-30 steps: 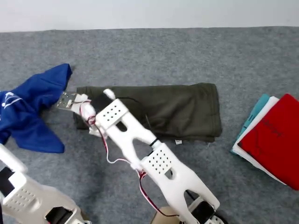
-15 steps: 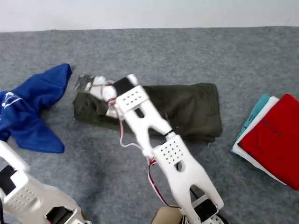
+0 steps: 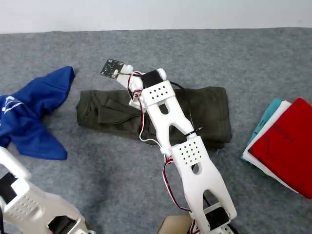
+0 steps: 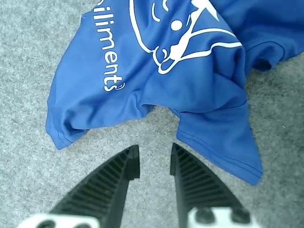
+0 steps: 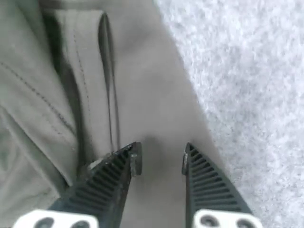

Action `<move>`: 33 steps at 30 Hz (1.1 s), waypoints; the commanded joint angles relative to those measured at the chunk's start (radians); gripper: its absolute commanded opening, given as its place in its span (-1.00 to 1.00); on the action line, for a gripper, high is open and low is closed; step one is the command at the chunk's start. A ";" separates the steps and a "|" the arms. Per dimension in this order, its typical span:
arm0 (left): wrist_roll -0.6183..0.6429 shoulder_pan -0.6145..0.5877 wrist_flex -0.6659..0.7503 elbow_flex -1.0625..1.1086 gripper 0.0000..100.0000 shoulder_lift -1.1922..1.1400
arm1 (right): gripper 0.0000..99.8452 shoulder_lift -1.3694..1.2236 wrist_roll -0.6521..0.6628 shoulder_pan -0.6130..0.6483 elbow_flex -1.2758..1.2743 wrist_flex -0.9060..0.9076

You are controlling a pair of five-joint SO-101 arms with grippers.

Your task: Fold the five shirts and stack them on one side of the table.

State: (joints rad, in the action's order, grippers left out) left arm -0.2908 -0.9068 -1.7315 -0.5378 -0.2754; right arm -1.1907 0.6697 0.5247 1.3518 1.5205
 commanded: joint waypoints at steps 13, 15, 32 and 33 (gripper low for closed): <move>0.000 0.043 0.002 -0.002 -0.76 0.052 | -0.98 0.113 0.006 0.268 0.106 0.124; 0.000 0.043 0.002 -0.002 -0.76 0.052 | -0.98 0.071 0.009 0.280 0.106 0.094; 0.000 0.043 0.002 -0.002 -0.76 0.054 | -0.98 -0.045 0.011 0.015 0.114 -0.274; 0.000 0.043 0.002 -0.002 -0.76 0.055 | -0.98 -0.022 0.008 0.021 0.114 -0.255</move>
State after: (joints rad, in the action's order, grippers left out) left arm -0.2908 -0.8715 -1.7315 -0.5378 -0.2754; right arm -1.3088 0.6713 0.5493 1.4162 1.2474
